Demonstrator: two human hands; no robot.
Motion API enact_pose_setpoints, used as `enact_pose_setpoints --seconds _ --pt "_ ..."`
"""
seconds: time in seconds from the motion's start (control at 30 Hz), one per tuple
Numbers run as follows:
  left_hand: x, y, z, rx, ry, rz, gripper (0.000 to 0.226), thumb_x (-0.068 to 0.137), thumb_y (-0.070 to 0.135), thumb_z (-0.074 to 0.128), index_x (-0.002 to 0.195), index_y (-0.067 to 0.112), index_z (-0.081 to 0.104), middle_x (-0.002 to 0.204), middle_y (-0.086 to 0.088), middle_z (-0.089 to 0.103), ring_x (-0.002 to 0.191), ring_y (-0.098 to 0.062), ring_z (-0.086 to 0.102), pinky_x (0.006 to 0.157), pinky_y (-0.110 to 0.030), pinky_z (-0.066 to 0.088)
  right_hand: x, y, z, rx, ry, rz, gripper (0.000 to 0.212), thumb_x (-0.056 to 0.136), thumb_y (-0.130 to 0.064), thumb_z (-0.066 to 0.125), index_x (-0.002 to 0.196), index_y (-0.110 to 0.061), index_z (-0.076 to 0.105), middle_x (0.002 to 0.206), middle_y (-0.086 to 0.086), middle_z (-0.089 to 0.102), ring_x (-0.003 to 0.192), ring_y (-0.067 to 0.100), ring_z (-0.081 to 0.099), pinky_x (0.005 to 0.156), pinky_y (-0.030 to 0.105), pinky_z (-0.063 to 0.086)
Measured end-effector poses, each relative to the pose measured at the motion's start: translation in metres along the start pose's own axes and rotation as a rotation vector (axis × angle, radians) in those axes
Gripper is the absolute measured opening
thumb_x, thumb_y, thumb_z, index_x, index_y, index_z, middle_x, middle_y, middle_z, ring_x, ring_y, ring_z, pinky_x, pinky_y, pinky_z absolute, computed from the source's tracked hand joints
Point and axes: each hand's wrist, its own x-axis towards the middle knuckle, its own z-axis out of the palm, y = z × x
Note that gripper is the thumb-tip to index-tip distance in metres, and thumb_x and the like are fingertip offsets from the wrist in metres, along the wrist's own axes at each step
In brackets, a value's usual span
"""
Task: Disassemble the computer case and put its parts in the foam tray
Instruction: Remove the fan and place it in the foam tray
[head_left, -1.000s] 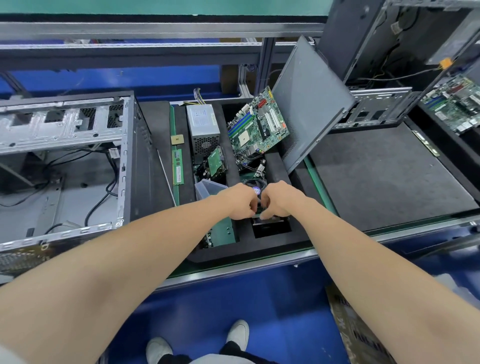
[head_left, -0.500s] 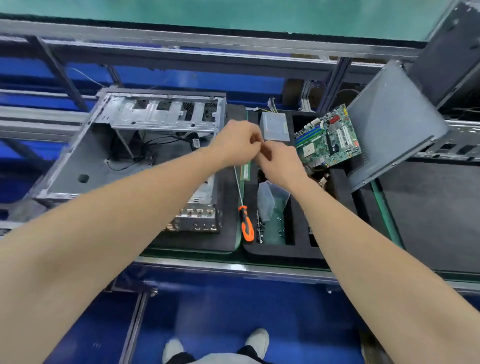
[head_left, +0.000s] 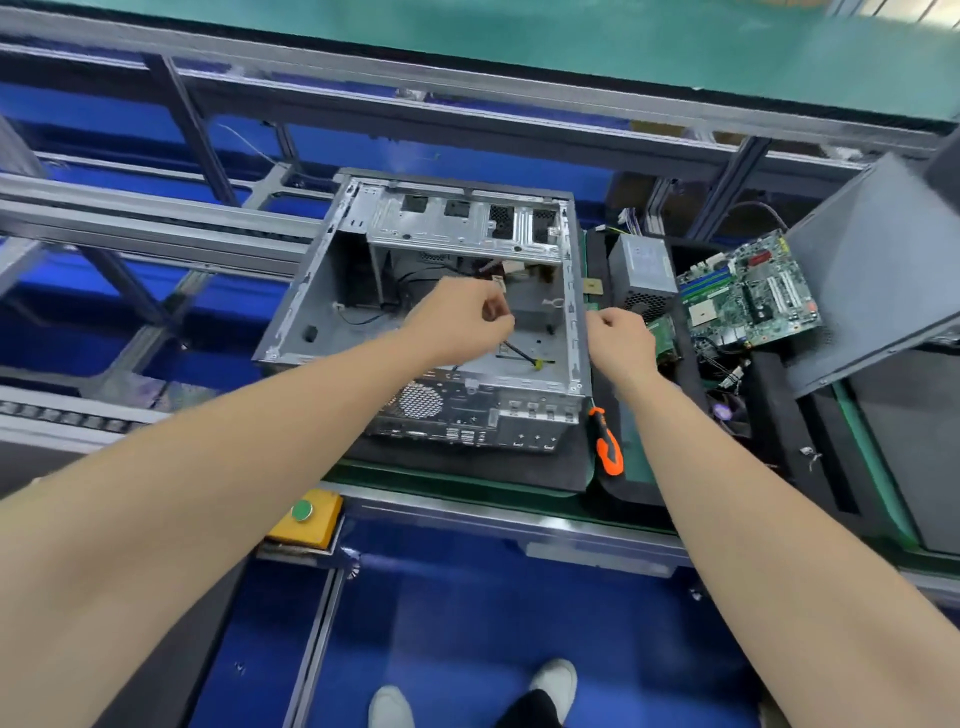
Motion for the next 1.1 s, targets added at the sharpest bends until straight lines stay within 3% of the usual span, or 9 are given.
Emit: enact_pose_setpoints --seconds 0.13,0.2,0.3,0.4,0.6,0.83,0.93,1.0,1.1 --pt "-0.017 -0.001 0.004 0.016 -0.098 0.034 0.033 0.095 0.051 0.056 0.106 0.025 0.072 0.101 0.010 0.071 0.087 -0.011 0.066 0.082 -0.038 0.057 -0.015 -0.008 0.007 0.222 -0.026 0.153 0.031 0.107 -0.036 0.046 0.083 -0.015 0.049 0.086 0.010 0.053 0.081 0.023 0.045 0.073 0.037 0.032" --pt "-0.025 -0.001 0.009 0.080 -0.120 0.063 0.036 0.097 0.054 0.050 0.100 0.024 0.071 0.095 0.008 0.070 0.084 -0.014 0.066 0.072 -0.035 0.055 -0.024 -0.011 0.012 0.401 -0.115 0.272 0.035 0.105 -0.048 0.047 0.109 -0.016 0.062 0.111 0.010 0.063 0.103 0.025 0.059 0.092 0.039 0.044" --pt "-0.039 -0.006 0.019 0.223 -0.026 0.110 0.052 0.101 0.052 0.036 0.069 0.018 0.059 0.062 0.004 0.058 0.058 -0.018 0.057 0.050 -0.027 0.037 -0.033 -0.014 0.019 0.482 -0.135 0.296 0.049 0.099 -0.057 0.058 0.136 -0.026 0.060 0.139 0.010 0.061 0.126 0.027 0.059 0.114 0.052 0.044" --pt "-0.049 -0.015 0.022 0.336 0.092 0.241 0.059 0.104 0.045 0.031 0.052 0.019 0.040 0.042 0.005 0.034 0.035 -0.018 0.035 0.044 -0.022 0.025 -0.032 -0.015 0.024 0.474 -0.071 0.301 0.040 0.091 -0.054 0.066 0.117 -0.023 0.066 0.122 0.001 0.063 0.112 0.027 0.059 0.099 0.047 0.047" --pt "-0.041 -0.034 0.011 0.437 0.177 0.363 0.059 0.102 0.039 0.034 0.048 0.017 0.038 0.041 0.007 0.030 0.032 -0.014 0.029 0.044 -0.020 0.020 -0.031 -0.029 0.039 0.547 -0.019 0.331 0.029 0.078 -0.054 0.070 0.090 -0.028 0.063 0.095 -0.002 0.059 0.090 0.026 0.055 0.077 0.041 0.044" --pt "-0.025 -0.034 0.008 0.303 0.239 0.297 0.028 0.093 0.039 0.045 0.070 0.024 0.053 0.063 0.009 0.055 0.057 -0.017 0.053 0.052 -0.026 0.027 -0.022 -0.038 0.034 0.497 -0.058 0.276 0.040 0.088 -0.057 0.068 0.114 -0.027 0.071 0.117 -0.003 0.065 0.108 0.024 0.058 0.087 0.040 0.044" --pt "-0.031 -0.006 0.018 0.195 0.412 0.441 0.011 0.081 0.023 0.058 0.091 0.023 0.063 0.081 0.010 0.060 0.074 -0.016 0.055 0.061 -0.028 0.035 -0.023 -0.029 0.026 0.544 -0.089 0.306 0.049 0.094 -0.064 0.063 0.112 -0.020 0.074 0.106 0.001 0.071 0.091 0.021 0.064 0.080 0.035 0.050" --pt "-0.039 0.028 0.040 0.035 0.442 0.593 0.016 0.080 0.015 0.059 0.095 0.017 0.063 0.087 0.004 0.059 0.076 -0.020 0.055 0.060 -0.030 0.039 -0.022 -0.012 0.017 0.626 -0.001 0.354 0.038 0.103 -0.047 0.055 0.087 -0.014 0.065 0.079 0.002 0.064 0.066 0.017 0.056 0.060 0.026 0.044" --pt "-0.051 0.081 0.078 -0.245 0.240 0.524 0.013 0.086 0.013 0.052 0.095 0.015 0.061 0.087 0.003 0.059 0.076 -0.020 0.055 0.060 -0.034 0.046 -0.022 0.019 0.000 0.407 -0.011 0.342 0.034 0.106 -0.013 0.046 0.073 -0.018 0.041 0.073 0.001 0.043 0.069 0.022 0.047 0.062 0.030 0.044"
